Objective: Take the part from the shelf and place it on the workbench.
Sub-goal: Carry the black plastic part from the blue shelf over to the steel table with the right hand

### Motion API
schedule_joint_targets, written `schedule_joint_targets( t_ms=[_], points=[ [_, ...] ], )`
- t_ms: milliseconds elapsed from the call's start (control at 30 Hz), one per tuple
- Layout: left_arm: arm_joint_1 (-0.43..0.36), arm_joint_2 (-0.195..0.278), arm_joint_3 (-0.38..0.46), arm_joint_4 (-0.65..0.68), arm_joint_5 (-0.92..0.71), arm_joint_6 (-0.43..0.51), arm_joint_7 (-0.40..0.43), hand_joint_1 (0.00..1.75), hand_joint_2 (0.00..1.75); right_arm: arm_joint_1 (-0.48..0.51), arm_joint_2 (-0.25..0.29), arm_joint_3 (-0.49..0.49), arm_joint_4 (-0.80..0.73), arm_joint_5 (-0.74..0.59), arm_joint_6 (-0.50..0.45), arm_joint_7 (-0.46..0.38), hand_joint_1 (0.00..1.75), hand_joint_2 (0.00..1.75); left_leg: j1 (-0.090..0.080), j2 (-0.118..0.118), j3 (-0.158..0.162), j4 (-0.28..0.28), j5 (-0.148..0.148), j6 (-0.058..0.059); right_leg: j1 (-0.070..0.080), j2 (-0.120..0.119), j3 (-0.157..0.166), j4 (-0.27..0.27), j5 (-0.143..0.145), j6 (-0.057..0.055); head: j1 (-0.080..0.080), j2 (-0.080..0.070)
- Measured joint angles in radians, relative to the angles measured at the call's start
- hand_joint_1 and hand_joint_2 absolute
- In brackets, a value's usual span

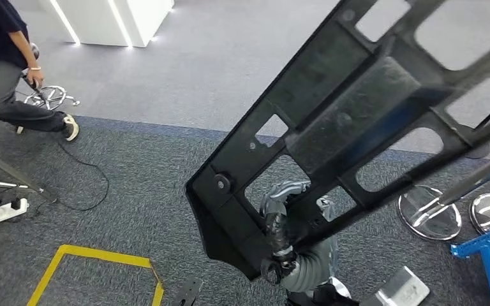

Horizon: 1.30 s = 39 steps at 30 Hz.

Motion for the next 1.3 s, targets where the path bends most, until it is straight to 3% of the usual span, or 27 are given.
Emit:
schedule_joint_targets(
  t_ms=[67, 100, 167, 200, 233, 300, 367, 433, 500, 567, 600, 633, 667, 733, 800, 867, 933, 1000, 1067, 1100, 1133, 1167, 1233, 1300],
  points=[
    [-0.011, 0.000, 0.000, -0.002, -0.003, -0.008, -0.005, 0.00, 1.75, 0.016, -0.001, -0.012, -0.017, 0.032, 0.000, 0.020, 1.75, 1.75, 0.005, 0.024, -0.062, 0.103, -0.024, -0.006, 0.002, -0.028, 0.010, -0.001, -0.008, -0.002, -0.001, 0.000],
    [-0.014, 0.000, 0.000, -0.004, -0.002, -0.014, -0.009, 0.00, 1.75, 0.022, -0.002, -0.016, -0.022, 0.040, 0.000, 0.026, 1.75, 1.75, 0.007, 0.028, -0.073, 0.112, -0.012, -0.007, 0.002, -0.041, 0.016, -0.001, -0.013, -0.002, -0.001, 0.000],
    [-0.015, 0.001, 0.000, -0.006, 0.004, -0.027, -0.019, 0.00, 1.75, 0.030, -0.002, -0.022, -0.033, 0.046, 0.000, 0.031, 1.75, 1.75, 0.007, 0.041, -0.032, 0.015, 0.061, 0.000, 0.002, -0.063, 0.033, -0.002, -0.024, 0.000, -0.001, 0.000],
    [-0.017, 0.001, 0.000, -0.006, 0.006, -0.034, -0.022, 0.00, 1.75, 0.033, -0.002, -0.024, -0.038, 0.048, 0.000, 0.031, 1.75, 1.75, 0.002, 0.063, 0.000, -0.053, 0.092, 0.005, 0.003, -0.072, 0.041, -0.004, -0.029, 0.003, -0.001, 0.000],
    [-0.020, 0.001, 0.000, -0.007, 0.008, -0.039, -0.025, 0.00, 1.75, 0.034, -0.001, -0.026, -0.042, 0.048, 0.000, 0.030, 1.75, 1.75, -0.006, 0.084, 0.029, -0.113, 0.111, 0.012, 0.006, -0.081, 0.048, -0.006, -0.034, 0.006, -0.001, 0.000],
    [-0.027, 0.001, 0.000, -0.008, 0.009, -0.046, -0.029, 0.00, 1.75, 0.035, -0.001, -0.027, -0.048, 0.048, 0.000, 0.030, 1.75, 1.75, -0.019, 0.105, 0.050, -0.159, 0.108, 0.023, 0.011, -0.099, 0.055, -0.014, -0.039, 0.016, 0.000, 0.000],
    [-0.029, 0.001, 0.000, -0.008, 0.009, -0.049, -0.031, 0.00, 1.75, 0.036, -0.001, -0.028, -0.051, 0.048, 0.000, 0.030, 1.75, 1.75, -0.016, 0.083, 0.056, -0.172, 0.106, 0.033, 0.015, -0.114, 0.065, -0.024, -0.044, 0.028, 0.000, 0.000],
    [-0.027, 0.002, 0.000, -0.009, 0.010, -0.050, -0.031, 0.00, 1.75, 0.036, 0.000, -0.029, -0.055, 0.048, 0.000, 0.030, 1.75, 1.75, -0.008, 0.058, 0.071, -0.190, 0.108, 0.043, 0.014, -0.078, 0.062, 0.002, -0.065, 0.036, 0.005, 0.000],
    [-0.030, 0.002, 0.000, -0.010, 0.010, -0.051, -0.029, 0.00, 1.75, 0.037, 0.000, -0.029, -0.057, 0.047, -0.001, 0.030, 1.75, 1.75, -0.006, 0.034, 0.082, -0.198, 0.108, 0.053, 0.013, -0.024, 0.010, 0.107, -0.113, 0.036, 0.011, 0.000],
    [-0.035, 0.002, 0.000, -0.013, 0.010, -0.054, -0.019, 0.00, 1.75, 0.039, 0.000, -0.030, -0.058, 0.039, -0.002, 0.029, 1.75, 1.75, -0.007, 0.006, 0.083, -0.196, 0.105, 0.060, 0.016, -0.009, -0.068, 0.227, -0.147, 0.033, 0.013, 0.000],
    [-0.035, 0.001, 0.000, -0.013, 0.009, -0.054, -0.006, 0.00, 1.75, 0.041, 0.000, -0.030, -0.058, 0.031, -0.002, 0.026, 1.75, 1.75, -0.008, -0.009, 0.084, -0.194, 0.103, 0.061, 0.017, -0.007, -0.092, 0.248, -0.137, 0.033, 0.013, 0.000],
    [-0.035, 0.001, 0.000, -0.013, 0.007, -0.054, 0.012, 0.00, 1.75, 0.044, 0.000, -0.030, -0.058, 0.021, -0.003, 0.020, 1.75, 1.75, -0.008, -0.025, 0.086, -0.191, 0.100, 0.060, 0.018, -0.005, -0.098, 0.232, -0.108, 0.033, 0.013, 0.000],
    [-0.035, 0.000, 0.000, -0.013, 0.004, -0.052, 0.033, 0.00, 1.75, 0.047, 0.000, -0.031, -0.058, 0.010, -0.004, 0.011, 1.75, 1.75, -0.007, -0.041, 0.087, -0.186, 0.096, 0.058, 0.017, -0.001, -0.087, 0.185, -0.066, 0.032, 0.013, 0.000],
    [-0.036, -0.003, 0.000, -0.014, -0.006, -0.044, 0.075, 0.00, 1.75, 0.055, 0.000, -0.037, -0.059, -0.020, -0.005, -0.014, 1.75, 1.75, -0.006, -0.071, 0.084, -0.170, 0.085, 0.049, 0.011, 0.043, -0.046, 0.066, -0.002, 0.030, 0.014, 0.000],
    [-0.040, -0.005, 0.000, -0.014, -0.010, -0.039, 0.104, 0.00, 1.75, 0.063, -0.001, -0.044, -0.062, -0.062, -0.005, -0.038, 1.75, 1.75, -0.005, -0.096, 0.074, -0.160, 0.079, 0.037, 0.009, 0.080, -0.026, 0.010, 0.012, 0.026, 0.016, 0.000],
    [-0.039, -0.004, 0.000, -0.014, 0.002, -0.058, 0.118, 0.00, 1.75, 0.063, -0.003, -0.049, -0.062, -0.119, -0.003, -0.063, 1.75, 1.75, -0.002, -0.113, 0.066, -0.161, 0.081, 0.025, 0.009, 0.067, -0.022, 0.006, 0.012, 0.017, 0.017, 0.000],
    [-0.030, -0.001, 0.000, -0.014, 0.023, -0.099, 0.118, 0.00, 1.75, 0.059, -0.005, -0.053, -0.059, -0.186, 0.004, -0.093, 1.75, 1.75, -0.005, -0.074, 0.054, -0.139, 0.069, 0.014, 0.006, 0.044, -0.012, -0.001, 0.012, 0.005, 0.012, 0.000],
    [-0.020, 0.001, 0.000, -0.014, 0.034, -0.134, 0.105, 0.00, 1.75, 0.055, -0.008, -0.055, -0.055, -0.239, 0.012, -0.121, 1.75, 1.75, -0.006, -0.006, 0.007, -0.048, 0.025, 0.002, 0.004, 0.016, -0.001, -0.006, 0.009, -0.003, 0.003, 0.000],
    [-0.015, 0.002, 0.000, -0.014, 0.032, -0.145, 0.092, 0.00, 1.75, 0.050, -0.010, -0.056, -0.049, -0.267, 0.016, -0.136, 1.75, 1.75, -0.001, 0.021, -0.063, 0.071, -0.019, -0.006, 0.006, -0.016, 0.004, -0.007, 0.003, -0.006, 0.000, 0.000],
    [-0.014, 0.002, 0.000, -0.014, 0.028, -0.143, 0.087, 0.00, 1.75, 0.048, -0.010, -0.056, -0.045, -0.275, 0.016, -0.140, 1.75, 1.75, 0.001, 0.025, -0.082, 0.099, -0.020, -0.007, 0.006, -0.033, 0.008, -0.007, -0.001, -0.007, 0.000, 0.000],
    [-0.013, 0.002, 0.000, -0.014, 0.023, -0.140, 0.084, 0.00, 1.75, 0.045, -0.010, -0.056, -0.043, -0.281, 0.015, -0.143, 1.75, 1.75, 0.001, 0.028, -0.082, 0.091, -0.002, -0.006, 0.007, -0.048, 0.012, -0.007, -0.005, -0.007, 0.000, 0.000],
    [-0.013, 0.002, 0.000, -0.014, 0.019, -0.135, 0.083, 0.00, 1.75, 0.044, -0.011, -0.056, -0.041, -0.285, 0.012, -0.145, 1.75, 1.75, 0.000, 0.034, -0.060, 0.044, 0.030, -0.002, 0.008, -0.063, 0.018, -0.007, -0.010, -0.006, 0.000, 0.000],
    [-0.014, 0.003, 0.000, -0.014, 0.010, -0.127, 0.084, 0.00, 1.75, 0.042, -0.011, -0.056, -0.039, -0.293, 0.006, -0.149, 1.75, 1.75, -0.008, 0.070, 0.011, -0.091, 0.091, 0.012, 0.012, -0.088, 0.032, -0.008, -0.021, -0.001, 0.000, 0.000],
    [-0.018, 0.004, 0.000, -0.014, 0.005, -0.124, 0.086, 0.00, 1.75, 0.041, -0.012, -0.056, -0.037, -0.299, 0.004, -0.149, 1.75, 1.75, -0.018, 0.096, 0.049, -0.164, 0.108, 0.027, 0.017, -0.107, 0.043, -0.013, -0.028, 0.008, 0.001, 0.000]
  ],
)
